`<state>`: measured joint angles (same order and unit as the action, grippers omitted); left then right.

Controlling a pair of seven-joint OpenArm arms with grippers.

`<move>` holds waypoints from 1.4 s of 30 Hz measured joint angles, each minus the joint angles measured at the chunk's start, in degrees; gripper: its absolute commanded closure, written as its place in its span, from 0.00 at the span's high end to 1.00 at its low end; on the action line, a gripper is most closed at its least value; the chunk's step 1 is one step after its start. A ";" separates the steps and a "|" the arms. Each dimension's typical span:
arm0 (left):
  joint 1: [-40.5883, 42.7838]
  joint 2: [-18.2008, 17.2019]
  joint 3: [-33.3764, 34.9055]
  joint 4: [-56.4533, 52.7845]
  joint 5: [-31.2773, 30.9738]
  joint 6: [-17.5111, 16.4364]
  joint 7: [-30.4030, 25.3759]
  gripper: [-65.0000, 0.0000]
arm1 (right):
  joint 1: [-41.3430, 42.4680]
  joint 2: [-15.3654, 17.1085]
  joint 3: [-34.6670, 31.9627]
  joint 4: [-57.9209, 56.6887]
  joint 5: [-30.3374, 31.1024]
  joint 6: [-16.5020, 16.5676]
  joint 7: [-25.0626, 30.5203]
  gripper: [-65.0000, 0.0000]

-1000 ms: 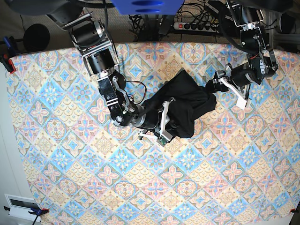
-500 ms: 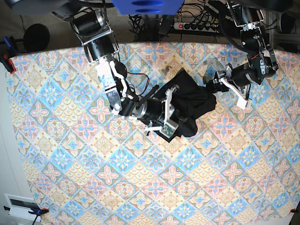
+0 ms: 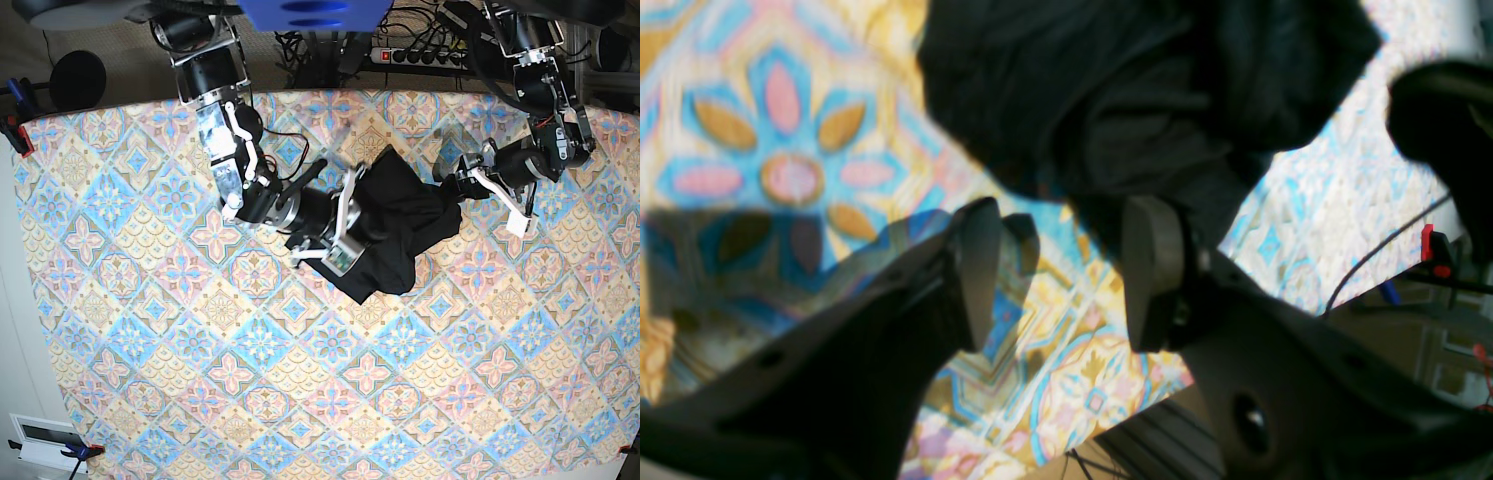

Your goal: Layout the t-shirt on the table in an organized manner, then fold the t-shirt properly

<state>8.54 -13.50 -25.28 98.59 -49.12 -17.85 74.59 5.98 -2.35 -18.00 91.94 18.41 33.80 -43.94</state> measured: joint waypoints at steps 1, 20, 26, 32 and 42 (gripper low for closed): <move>-0.07 0.02 0.00 -0.02 0.04 0.00 0.00 0.45 | 0.33 0.02 0.11 -1.68 0.07 -2.03 0.02 0.24; 0.33 0.04 -0.11 -0.13 0.07 0.00 0.04 0.45 | 9.81 -0.37 -1.29 -16.20 -0.02 -3.02 3.69 0.46; 0.22 0.04 -0.11 -0.15 -0.13 0.00 0.04 0.45 | 8.59 -0.24 -1.40 -19.37 -0.46 -2.97 4.44 0.46; 0.20 0.04 -0.11 -0.31 -0.13 0.00 0.04 0.45 | 12.66 -0.24 -1.40 -21.07 -0.42 -3.02 6.32 0.45; 0.20 0.15 -0.11 -1.97 -0.07 0.02 0.04 0.45 | 14.05 -1.70 -1.36 -24.37 -0.33 -3.13 6.71 0.45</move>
<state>8.73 -13.34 -25.39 96.62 -49.19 -17.82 74.63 20.03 -4.05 -19.35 67.57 18.09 30.68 -37.23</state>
